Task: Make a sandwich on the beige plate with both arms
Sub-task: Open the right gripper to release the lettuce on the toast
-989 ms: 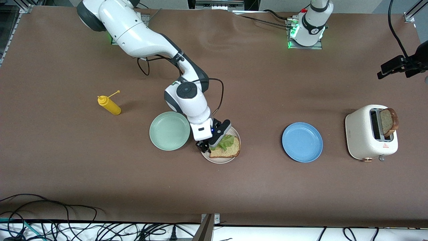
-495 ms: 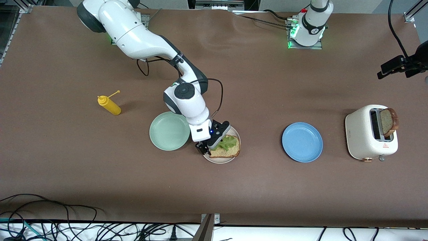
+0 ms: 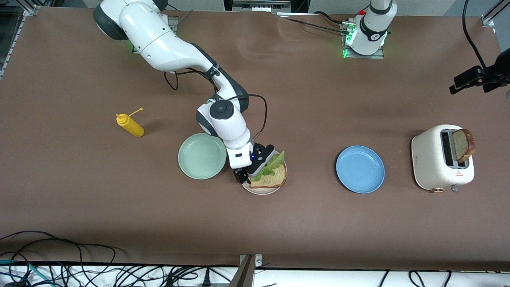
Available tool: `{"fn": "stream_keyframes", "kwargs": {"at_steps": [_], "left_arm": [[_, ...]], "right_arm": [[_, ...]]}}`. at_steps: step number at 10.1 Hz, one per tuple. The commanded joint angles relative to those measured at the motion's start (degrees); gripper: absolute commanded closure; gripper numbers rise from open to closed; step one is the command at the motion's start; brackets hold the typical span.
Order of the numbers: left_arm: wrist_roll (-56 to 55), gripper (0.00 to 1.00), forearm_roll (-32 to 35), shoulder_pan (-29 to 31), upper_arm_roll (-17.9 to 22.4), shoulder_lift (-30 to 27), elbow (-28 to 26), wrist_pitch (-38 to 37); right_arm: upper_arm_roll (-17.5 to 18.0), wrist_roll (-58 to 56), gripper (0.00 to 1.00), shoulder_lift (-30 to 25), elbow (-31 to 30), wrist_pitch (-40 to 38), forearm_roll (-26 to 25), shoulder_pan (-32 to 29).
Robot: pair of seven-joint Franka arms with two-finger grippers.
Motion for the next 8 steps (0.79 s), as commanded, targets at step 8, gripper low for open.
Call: {"fn": "stream_keyframes", "kwargs": {"at_steps": [8], "left_arm": [[-0.36, 0.00, 1.43, 0.13, -0.37, 0.00, 0.51, -0.84]], "right_arm": [[2.20, 8.39, 0.00, -0.34, -0.65, -4.06, 9.62, -0.30]]}}
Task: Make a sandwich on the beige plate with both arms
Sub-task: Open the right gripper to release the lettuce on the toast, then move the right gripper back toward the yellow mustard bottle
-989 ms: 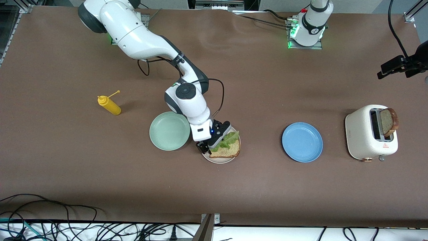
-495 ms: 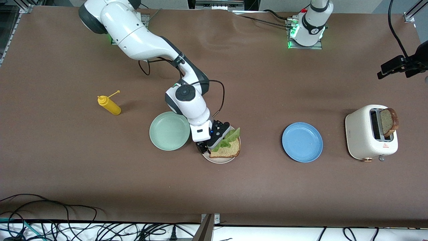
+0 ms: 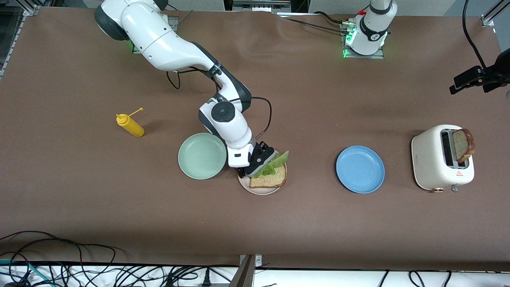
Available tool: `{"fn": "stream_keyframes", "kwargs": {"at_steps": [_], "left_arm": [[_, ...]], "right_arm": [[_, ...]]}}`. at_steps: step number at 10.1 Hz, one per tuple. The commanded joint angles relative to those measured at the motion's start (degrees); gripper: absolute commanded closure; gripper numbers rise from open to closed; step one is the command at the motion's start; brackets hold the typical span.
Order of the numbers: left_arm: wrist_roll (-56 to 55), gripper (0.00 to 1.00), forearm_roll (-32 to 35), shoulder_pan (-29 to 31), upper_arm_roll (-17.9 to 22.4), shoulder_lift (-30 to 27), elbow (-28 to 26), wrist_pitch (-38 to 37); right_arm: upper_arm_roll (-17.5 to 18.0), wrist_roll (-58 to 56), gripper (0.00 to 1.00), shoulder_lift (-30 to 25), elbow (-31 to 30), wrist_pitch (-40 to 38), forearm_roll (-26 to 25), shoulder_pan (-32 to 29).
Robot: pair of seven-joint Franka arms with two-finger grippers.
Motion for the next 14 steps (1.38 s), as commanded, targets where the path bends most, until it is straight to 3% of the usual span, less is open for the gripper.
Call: {"fn": "stream_keyframes", "kwargs": {"at_steps": [1, 5, 7, 10, 14], "left_arm": [[-0.36, 0.00, 1.43, 0.12, -0.37, 0.00, 0.51, -0.84], [-0.36, 0.00, 1.43, 0.12, -0.45, 0.00, 0.51, -0.84], [-0.36, 0.00, 1.43, 0.12, -0.45, 0.00, 0.51, -0.84], [-0.36, 0.00, 1.43, 0.12, -0.45, 0.00, 0.51, -0.84], [0.34, 0.00, 1.43, 1.42, -0.37, 1.58, 1.91, 2.32]], "right_arm": [[0.82, 1.00, 0.00, -0.36, -0.23, -0.63, 4.43, -0.44], [0.74, 0.30, 0.00, -1.23, -0.05, -1.24, 5.41, -1.40], [0.65, 0.38, 0.00, -5.16, -0.23, -6.40, 5.67, -2.63], [0.38, 1.17, 0.00, -14.83, -0.23, -24.47, 5.76, -8.24], [0.30, 1.43, 0.00, -24.77, -0.23, -42.15, 5.76, -19.49]]}}
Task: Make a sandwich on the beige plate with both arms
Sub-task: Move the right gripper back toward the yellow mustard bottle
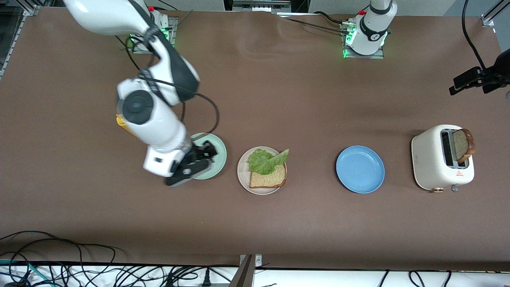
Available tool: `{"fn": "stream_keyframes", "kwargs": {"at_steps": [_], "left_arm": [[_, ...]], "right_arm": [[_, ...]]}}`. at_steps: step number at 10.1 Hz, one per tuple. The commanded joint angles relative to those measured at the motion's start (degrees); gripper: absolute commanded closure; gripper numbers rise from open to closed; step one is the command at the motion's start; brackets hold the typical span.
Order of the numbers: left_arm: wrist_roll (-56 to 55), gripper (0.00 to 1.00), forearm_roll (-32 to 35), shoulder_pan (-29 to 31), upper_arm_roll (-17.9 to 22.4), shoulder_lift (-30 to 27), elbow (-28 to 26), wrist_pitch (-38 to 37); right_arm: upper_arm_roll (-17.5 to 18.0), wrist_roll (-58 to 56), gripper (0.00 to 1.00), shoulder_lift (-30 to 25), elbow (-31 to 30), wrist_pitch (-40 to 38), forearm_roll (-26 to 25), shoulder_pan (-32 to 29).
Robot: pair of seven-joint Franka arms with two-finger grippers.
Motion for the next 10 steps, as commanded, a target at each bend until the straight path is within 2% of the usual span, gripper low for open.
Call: {"fn": "stream_keyframes", "kwargs": {"at_steps": [1, 3, 6, 10], "left_arm": [[0.34, 0.00, 1.43, 1.25, -0.24, 1.25, 1.79, 0.32], [0.34, 0.00, 1.43, 1.60, -0.24, 1.25, 1.79, 0.31], [0.34, 0.00, 1.43, 1.51, -0.24, 1.25, 1.70, 0.14], [0.25, 0.00, 1.51, 1.60, -0.24, 1.25, 1.43, 0.05]], "right_arm": [[-0.36, 0.91, 0.00, -5.57, -2.05, -8.81, 0.98, -4.74], [-4.92, 0.65, 0.00, -9.53, -3.35, -15.33, 0.98, -4.84], [-10.90, -5.13, 0.00, -17.70, -13.36, -15.63, 1.59, -4.93], [-17.76, -12.09, 0.00, -17.72, -15.41, -13.08, 6.86, -5.02]]}}
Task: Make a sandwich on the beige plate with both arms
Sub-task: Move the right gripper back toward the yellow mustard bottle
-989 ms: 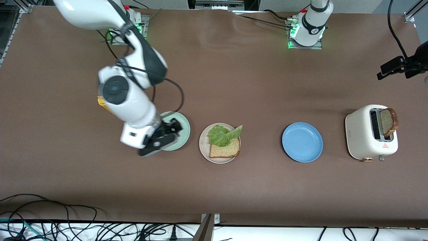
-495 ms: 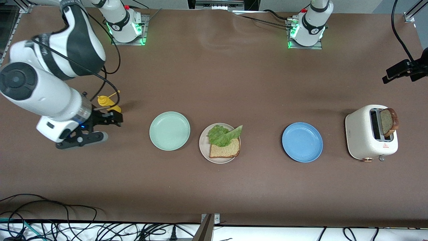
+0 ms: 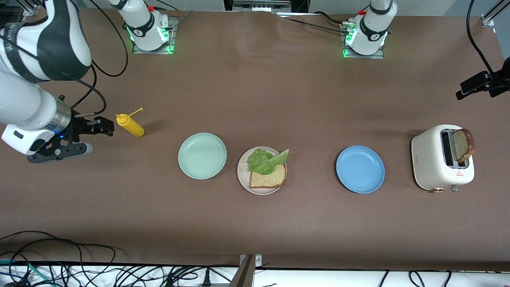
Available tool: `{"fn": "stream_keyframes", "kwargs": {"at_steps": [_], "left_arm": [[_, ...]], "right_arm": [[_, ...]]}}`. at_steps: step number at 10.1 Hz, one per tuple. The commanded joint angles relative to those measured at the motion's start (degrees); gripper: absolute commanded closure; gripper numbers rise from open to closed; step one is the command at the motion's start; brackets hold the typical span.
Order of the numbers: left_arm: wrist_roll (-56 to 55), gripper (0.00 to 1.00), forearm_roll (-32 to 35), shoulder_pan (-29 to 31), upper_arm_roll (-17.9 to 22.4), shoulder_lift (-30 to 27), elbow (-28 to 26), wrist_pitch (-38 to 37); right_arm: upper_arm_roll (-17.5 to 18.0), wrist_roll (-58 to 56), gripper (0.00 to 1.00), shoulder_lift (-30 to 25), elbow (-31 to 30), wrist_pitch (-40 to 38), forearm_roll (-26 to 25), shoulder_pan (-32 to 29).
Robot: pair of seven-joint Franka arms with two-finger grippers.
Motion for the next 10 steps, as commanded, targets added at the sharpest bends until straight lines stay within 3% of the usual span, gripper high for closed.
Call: {"fn": "stream_keyframes", "kwargs": {"at_steps": [1, 6, 10], "left_arm": [[0.25, 0.00, 1.51, 0.52, -0.44, 0.61, 1.03, -0.54], [-0.45, 0.00, 1.60, 0.26, -1.06, 0.08, 0.94, -2.20], [-2.37, 0.00, 2.39, -0.01, -3.77, -0.88, 0.50, -2.92]], "right_arm": [[-2.43, -2.01, 0.00, -1.79, -3.60, 1.83, 2.63, 0.14], [-7.43, -5.43, 0.00, -1.79, -5.36, 3.07, 6.32, 0.05], [-14.72, -13.67, 0.00, -2.05, -8.95, 2.45, 17.36, 0.14]]}}
